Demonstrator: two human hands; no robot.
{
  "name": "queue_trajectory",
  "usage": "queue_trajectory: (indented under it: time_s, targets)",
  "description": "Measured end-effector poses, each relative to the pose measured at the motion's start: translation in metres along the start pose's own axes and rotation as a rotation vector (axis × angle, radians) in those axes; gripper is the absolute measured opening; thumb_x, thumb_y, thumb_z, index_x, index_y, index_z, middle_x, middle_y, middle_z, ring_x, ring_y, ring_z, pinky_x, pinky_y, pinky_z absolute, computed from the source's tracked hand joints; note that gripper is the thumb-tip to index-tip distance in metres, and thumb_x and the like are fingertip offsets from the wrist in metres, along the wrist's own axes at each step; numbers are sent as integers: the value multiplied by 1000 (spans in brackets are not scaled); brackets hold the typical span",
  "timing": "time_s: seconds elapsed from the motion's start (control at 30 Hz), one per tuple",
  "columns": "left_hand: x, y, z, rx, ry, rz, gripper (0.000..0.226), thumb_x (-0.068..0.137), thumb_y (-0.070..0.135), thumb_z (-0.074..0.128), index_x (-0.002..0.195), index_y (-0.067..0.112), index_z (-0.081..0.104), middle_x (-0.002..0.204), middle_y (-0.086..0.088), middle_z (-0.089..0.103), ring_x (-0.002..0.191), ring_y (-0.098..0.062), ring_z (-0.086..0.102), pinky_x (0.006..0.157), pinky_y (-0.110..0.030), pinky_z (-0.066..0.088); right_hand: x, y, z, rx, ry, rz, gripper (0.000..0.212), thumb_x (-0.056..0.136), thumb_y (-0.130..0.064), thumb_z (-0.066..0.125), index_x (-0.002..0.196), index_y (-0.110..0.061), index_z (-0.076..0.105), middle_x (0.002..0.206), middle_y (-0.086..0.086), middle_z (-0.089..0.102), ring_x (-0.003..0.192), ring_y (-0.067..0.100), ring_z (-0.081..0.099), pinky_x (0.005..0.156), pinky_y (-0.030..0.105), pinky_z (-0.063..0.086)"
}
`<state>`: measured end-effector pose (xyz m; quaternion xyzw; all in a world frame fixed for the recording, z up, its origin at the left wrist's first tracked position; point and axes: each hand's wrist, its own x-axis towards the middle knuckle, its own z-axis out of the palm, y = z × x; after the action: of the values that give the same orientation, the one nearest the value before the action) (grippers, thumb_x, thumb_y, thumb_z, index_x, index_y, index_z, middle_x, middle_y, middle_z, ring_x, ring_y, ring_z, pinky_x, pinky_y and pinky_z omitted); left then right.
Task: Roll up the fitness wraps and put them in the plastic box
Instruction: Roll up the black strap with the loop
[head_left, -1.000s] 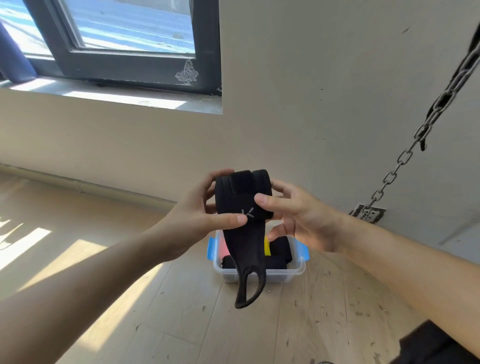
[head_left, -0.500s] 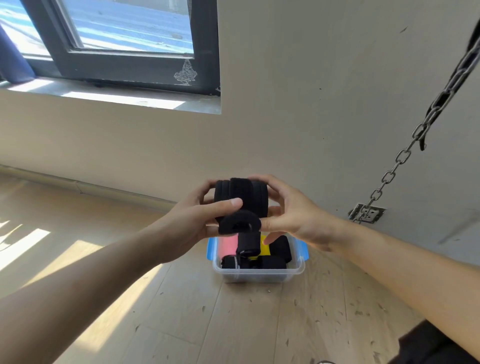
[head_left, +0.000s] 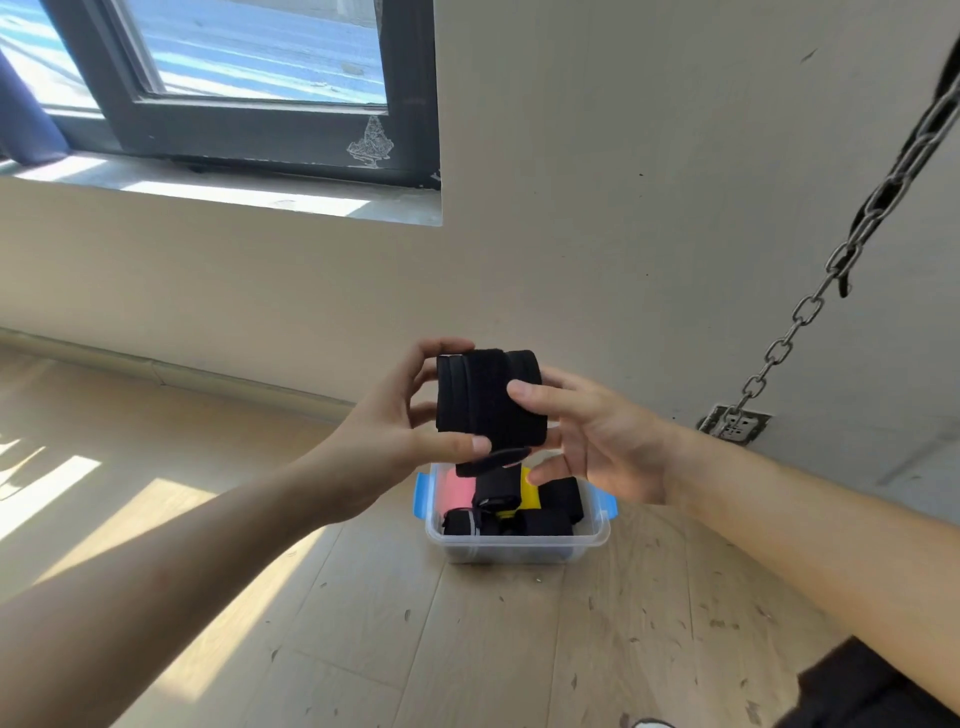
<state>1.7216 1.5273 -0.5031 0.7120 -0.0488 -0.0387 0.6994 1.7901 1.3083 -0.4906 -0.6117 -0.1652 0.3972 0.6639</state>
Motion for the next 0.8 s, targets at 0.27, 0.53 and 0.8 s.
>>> queue_trajectory:
  time_s: [0.27,0.53,0.8]
  targets:
    - [-1,9,5,-201,-15,-164,54,83,24,74,134,25,57,130,-10,65,113,-32,71,85,-50,61,2,4,-2,-24,1,-118,51,91,-9,71,138,-20,53,136,18,60,114,35,68,74,35,59]
    - [1,8,2,-206,11,-162,40,93,24,72,130,16,60,126,-17,68,113,-34,70,85,-54,61,3,5,-3,-42,-9,-145,60,90,5,67,140,-24,52,143,4,54,117,29,67,87,39,59]
    - [3,-3,6,-77,107,-26,61,66,18,89,120,27,61,126,-11,62,109,-30,71,83,-48,62,8,5,-11,6,-41,-18,46,96,-35,63,140,-23,56,134,9,65,119,32,66,97,41,55]
